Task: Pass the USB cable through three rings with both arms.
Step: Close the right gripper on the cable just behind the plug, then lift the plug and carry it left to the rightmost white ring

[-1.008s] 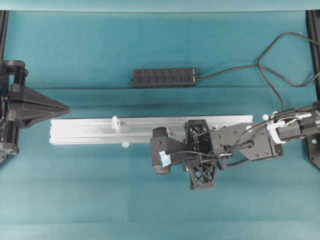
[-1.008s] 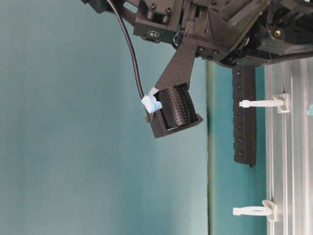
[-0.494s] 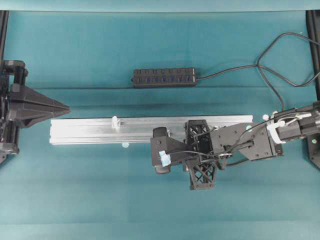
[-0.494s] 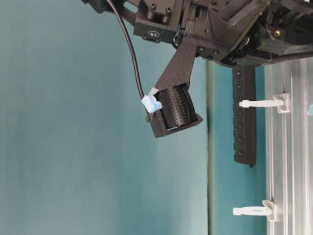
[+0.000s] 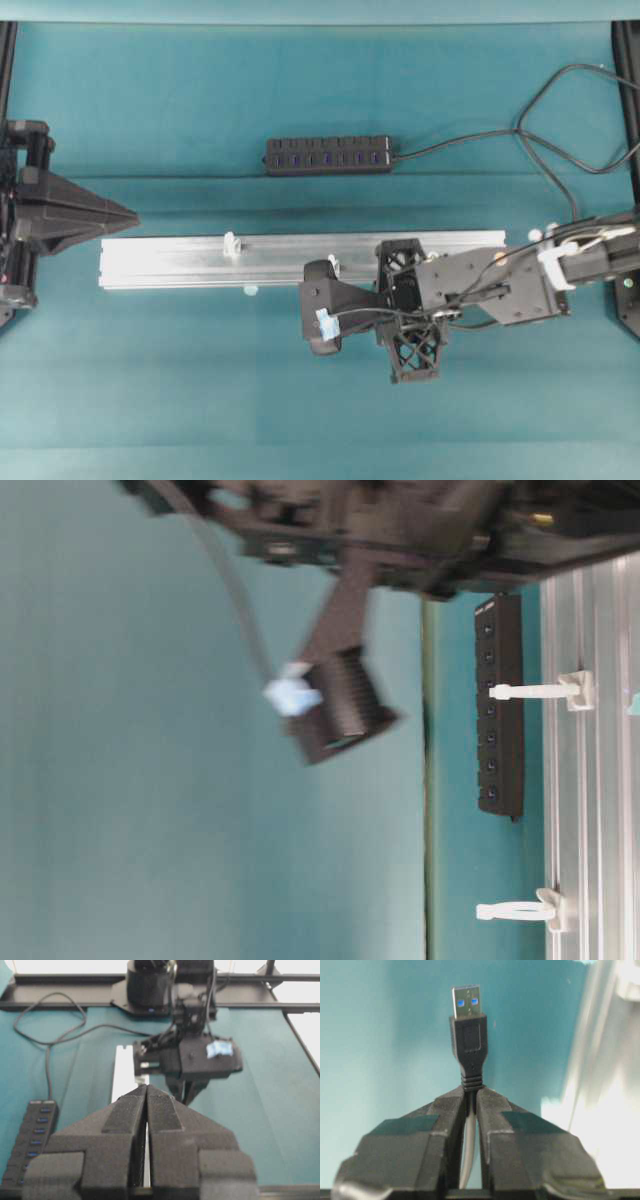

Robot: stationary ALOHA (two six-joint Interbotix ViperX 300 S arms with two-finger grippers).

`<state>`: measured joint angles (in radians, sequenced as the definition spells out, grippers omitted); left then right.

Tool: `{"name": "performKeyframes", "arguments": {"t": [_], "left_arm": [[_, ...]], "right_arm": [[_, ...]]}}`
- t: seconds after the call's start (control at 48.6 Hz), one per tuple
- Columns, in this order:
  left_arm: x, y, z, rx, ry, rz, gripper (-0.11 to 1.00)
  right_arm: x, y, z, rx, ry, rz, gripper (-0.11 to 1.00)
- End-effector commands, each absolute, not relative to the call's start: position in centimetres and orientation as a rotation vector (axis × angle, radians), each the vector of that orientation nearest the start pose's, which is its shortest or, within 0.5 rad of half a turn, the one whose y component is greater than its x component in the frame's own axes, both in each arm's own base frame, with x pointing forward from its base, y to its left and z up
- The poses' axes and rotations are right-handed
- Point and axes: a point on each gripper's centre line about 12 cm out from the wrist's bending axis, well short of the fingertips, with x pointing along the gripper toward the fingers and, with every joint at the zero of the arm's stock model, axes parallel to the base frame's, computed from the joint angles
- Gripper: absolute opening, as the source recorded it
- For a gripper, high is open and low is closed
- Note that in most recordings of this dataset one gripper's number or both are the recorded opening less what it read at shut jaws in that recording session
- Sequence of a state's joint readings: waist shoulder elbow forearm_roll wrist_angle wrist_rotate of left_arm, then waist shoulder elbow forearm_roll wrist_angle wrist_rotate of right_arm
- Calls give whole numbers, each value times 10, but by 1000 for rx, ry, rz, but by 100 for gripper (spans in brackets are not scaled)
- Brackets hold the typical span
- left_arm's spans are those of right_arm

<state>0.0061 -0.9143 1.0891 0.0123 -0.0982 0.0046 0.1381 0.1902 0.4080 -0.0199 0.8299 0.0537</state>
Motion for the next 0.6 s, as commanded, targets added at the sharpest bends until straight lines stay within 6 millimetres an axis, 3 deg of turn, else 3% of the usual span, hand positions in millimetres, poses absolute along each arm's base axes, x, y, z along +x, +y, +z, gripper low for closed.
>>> {"name": "performKeyframes", "arguments": {"t": [0.0, 0.329, 0.576], "left_arm": [[214, 1, 308, 20, 45, 4, 2], [214, 2, 308, 20, 45, 7, 2], [214, 2, 309, 20, 43, 10, 2]], "right_arm": [[380, 52, 150, -87, 1396, 79, -5], [365, 48, 189, -128, 1435, 63, -6], [342, 26, 224, -203, 1468, -23, -6]]}}
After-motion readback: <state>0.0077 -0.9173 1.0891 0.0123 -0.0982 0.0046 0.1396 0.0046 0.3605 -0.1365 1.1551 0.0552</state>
